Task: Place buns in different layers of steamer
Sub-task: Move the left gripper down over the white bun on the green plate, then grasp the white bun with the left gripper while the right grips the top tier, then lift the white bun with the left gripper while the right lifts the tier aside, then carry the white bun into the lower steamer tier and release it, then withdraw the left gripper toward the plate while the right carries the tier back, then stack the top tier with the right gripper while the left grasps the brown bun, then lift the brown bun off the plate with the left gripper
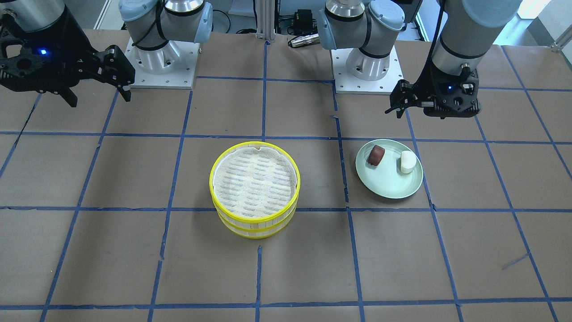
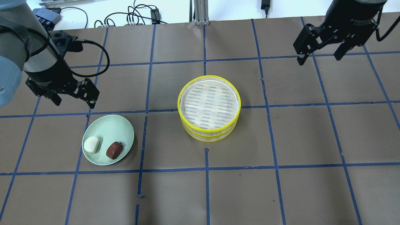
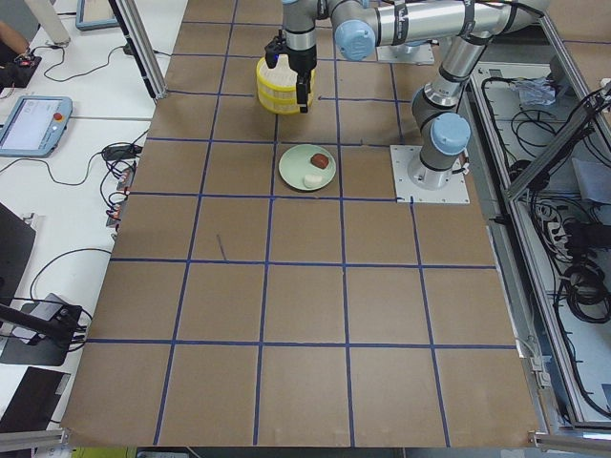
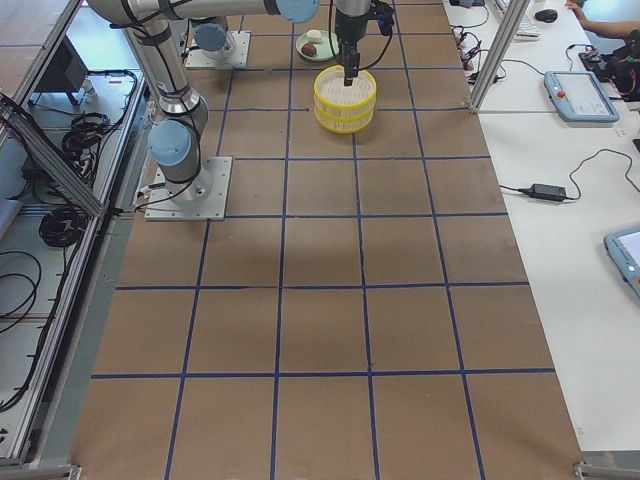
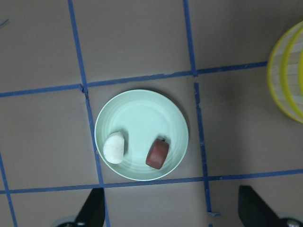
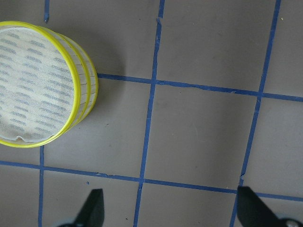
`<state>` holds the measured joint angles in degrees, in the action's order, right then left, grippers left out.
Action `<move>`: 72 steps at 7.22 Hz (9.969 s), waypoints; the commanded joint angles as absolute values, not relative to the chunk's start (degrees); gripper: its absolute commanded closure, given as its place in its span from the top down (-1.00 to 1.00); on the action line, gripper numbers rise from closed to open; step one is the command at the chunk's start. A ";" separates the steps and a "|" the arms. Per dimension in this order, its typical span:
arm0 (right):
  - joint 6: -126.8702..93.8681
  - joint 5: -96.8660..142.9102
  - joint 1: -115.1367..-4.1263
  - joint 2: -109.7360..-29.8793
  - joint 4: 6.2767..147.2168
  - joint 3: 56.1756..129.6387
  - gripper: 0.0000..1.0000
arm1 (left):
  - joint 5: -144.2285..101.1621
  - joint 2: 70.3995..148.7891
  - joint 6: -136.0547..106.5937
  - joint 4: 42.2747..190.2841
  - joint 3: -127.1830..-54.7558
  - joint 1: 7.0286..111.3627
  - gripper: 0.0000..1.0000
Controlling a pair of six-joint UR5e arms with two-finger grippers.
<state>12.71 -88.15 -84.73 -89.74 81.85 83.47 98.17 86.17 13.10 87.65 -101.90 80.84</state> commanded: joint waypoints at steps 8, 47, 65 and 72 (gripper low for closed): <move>5.12 -87.71 -93.56 -80.18 96.97 84.72 1.00 | 107.32 105.55 12.92 76.03 -113.10 76.11 0.98; 20.22 -96.94 -75.85 -74.00 107.23 97.47 -0.88 | 93.85 103.92 -14.05 57.64 -98.34 103.40 1.00; -25.84 -89.48 -102.30 -74.44 106.97 97.73 -0.87 | 105.47 104.41 4.31 66.80 -118.56 87.89 0.85; -25.84 -90.70 -103.18 -73.57 106.96 98.00 -0.87 | 106.26 103.89 3.87 66.45 -119.01 87.80 -0.95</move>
<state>-25.91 -90.47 -102.89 -73.63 106.99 97.90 106.44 104.16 3.99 66.69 -119.48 87.80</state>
